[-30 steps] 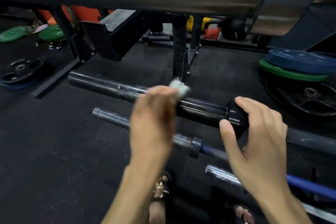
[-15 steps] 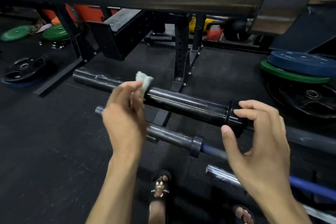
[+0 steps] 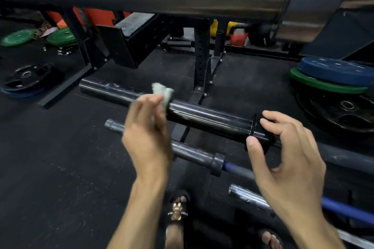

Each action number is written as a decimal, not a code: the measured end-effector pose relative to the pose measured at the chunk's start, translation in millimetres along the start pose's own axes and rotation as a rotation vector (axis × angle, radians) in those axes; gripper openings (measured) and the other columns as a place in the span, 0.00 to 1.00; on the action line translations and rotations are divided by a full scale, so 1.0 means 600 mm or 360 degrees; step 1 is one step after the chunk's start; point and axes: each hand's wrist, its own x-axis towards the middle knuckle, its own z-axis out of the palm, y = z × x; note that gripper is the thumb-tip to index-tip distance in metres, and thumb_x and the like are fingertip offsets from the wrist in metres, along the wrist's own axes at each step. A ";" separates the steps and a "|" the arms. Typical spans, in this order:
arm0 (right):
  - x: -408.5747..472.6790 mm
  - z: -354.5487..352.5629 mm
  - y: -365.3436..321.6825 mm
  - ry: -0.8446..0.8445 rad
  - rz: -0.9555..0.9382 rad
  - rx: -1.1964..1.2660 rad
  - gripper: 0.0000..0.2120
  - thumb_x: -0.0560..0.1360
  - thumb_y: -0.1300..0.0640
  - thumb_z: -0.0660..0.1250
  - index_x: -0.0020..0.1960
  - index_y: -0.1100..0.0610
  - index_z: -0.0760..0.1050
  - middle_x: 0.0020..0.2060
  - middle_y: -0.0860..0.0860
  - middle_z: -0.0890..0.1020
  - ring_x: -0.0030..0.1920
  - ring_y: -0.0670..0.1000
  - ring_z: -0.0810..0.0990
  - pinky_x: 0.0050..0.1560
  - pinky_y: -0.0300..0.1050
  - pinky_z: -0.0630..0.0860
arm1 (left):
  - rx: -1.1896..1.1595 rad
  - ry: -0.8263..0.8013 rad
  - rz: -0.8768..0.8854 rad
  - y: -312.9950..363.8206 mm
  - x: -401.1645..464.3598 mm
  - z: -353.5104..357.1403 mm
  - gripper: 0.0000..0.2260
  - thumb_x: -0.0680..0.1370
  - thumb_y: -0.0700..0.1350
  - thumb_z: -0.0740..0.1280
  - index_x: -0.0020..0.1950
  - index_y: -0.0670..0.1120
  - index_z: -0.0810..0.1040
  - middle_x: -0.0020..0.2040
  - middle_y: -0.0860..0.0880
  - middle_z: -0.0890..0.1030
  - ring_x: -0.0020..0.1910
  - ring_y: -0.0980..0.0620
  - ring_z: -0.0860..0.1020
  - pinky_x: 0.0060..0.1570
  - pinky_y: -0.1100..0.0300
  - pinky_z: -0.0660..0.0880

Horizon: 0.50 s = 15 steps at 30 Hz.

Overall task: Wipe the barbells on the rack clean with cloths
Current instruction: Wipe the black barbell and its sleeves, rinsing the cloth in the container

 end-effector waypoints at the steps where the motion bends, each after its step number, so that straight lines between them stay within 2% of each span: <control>1: 0.000 0.001 0.000 0.0004 -0.0003 0.0002 0.14 0.77 0.49 0.68 0.60 0.52 0.75 0.65 0.42 0.77 0.61 0.46 0.73 0.58 0.40 0.65 | -0.0018 -0.0086 0.0108 0.019 -0.021 0.009 0.09 0.83 0.40 0.66 0.58 0.44 0.84 0.59 0.49 0.82 0.54 0.53 0.81 0.57 0.72 0.74; 3: 0.002 0.001 0.000 0.0023 0.0000 0.0013 0.13 0.76 0.50 0.68 0.59 0.52 0.76 0.64 0.42 0.78 0.59 0.45 0.72 0.57 0.40 0.65 | -0.0052 -0.0310 0.0364 0.061 -0.069 0.028 0.09 0.82 0.40 0.68 0.60 0.45 0.84 0.60 0.49 0.82 0.55 0.52 0.80 0.59 0.64 0.77; 5: 0.003 0.000 0.000 0.0036 -0.0005 0.0022 0.13 0.75 0.50 0.69 0.58 0.53 0.76 0.63 0.43 0.78 0.58 0.45 0.72 0.56 0.40 0.65 | -0.0055 -0.0455 0.0567 0.077 -0.091 0.033 0.10 0.81 0.40 0.69 0.61 0.46 0.84 0.61 0.50 0.82 0.54 0.51 0.81 0.54 0.57 0.80; 6: 0.003 -0.001 0.001 0.0032 -0.0011 0.0025 0.13 0.75 0.50 0.69 0.57 0.53 0.76 0.63 0.43 0.78 0.58 0.46 0.73 0.55 0.39 0.64 | -0.0082 -0.0466 0.0570 0.068 -0.085 0.032 0.09 0.81 0.41 0.68 0.60 0.46 0.84 0.60 0.50 0.82 0.54 0.54 0.80 0.53 0.60 0.80; 8: 0.004 -0.005 0.003 0.0009 -0.0026 0.0026 0.13 0.75 0.50 0.69 0.57 0.52 0.76 0.63 0.42 0.77 0.58 0.45 0.72 0.55 0.38 0.64 | -0.0187 -0.0351 0.0298 0.032 -0.052 0.022 0.08 0.82 0.40 0.66 0.57 0.44 0.84 0.55 0.50 0.82 0.52 0.65 0.76 0.53 0.71 0.73; 9: 0.004 -0.007 0.004 -0.0003 -0.0030 0.0025 0.13 0.75 0.50 0.69 0.57 0.52 0.76 0.63 0.41 0.77 0.58 0.45 0.72 0.55 0.37 0.63 | -0.0204 -0.0226 0.0150 0.015 -0.032 0.014 0.08 0.83 0.39 0.65 0.56 0.44 0.84 0.55 0.49 0.82 0.51 0.67 0.76 0.51 0.75 0.71; 12: 0.003 -0.008 0.003 -0.0012 -0.0046 0.0017 0.13 0.75 0.50 0.70 0.57 0.52 0.76 0.62 0.41 0.77 0.58 0.45 0.72 0.54 0.36 0.63 | -0.0081 0.0036 -0.0034 -0.004 -0.007 0.001 0.08 0.84 0.41 0.65 0.58 0.45 0.84 0.58 0.50 0.80 0.49 0.63 0.77 0.47 0.71 0.75; 14: 0.004 -0.005 0.002 -0.0005 -0.0054 0.0012 0.12 0.74 0.50 0.70 0.56 0.52 0.76 0.62 0.42 0.77 0.58 0.45 0.72 0.53 0.36 0.63 | -0.0075 -0.0017 0.0064 0.018 -0.036 0.014 0.09 0.83 0.42 0.65 0.59 0.44 0.84 0.60 0.49 0.80 0.53 0.60 0.78 0.52 0.66 0.78; 15: 0.005 -0.004 0.001 0.0006 -0.0059 0.0008 0.12 0.74 0.50 0.70 0.55 0.52 0.76 0.61 0.42 0.77 0.57 0.46 0.72 0.53 0.36 0.63 | -0.0114 -0.0129 0.0151 0.038 -0.059 0.023 0.09 0.83 0.41 0.65 0.59 0.44 0.84 0.60 0.49 0.80 0.55 0.57 0.79 0.55 0.63 0.79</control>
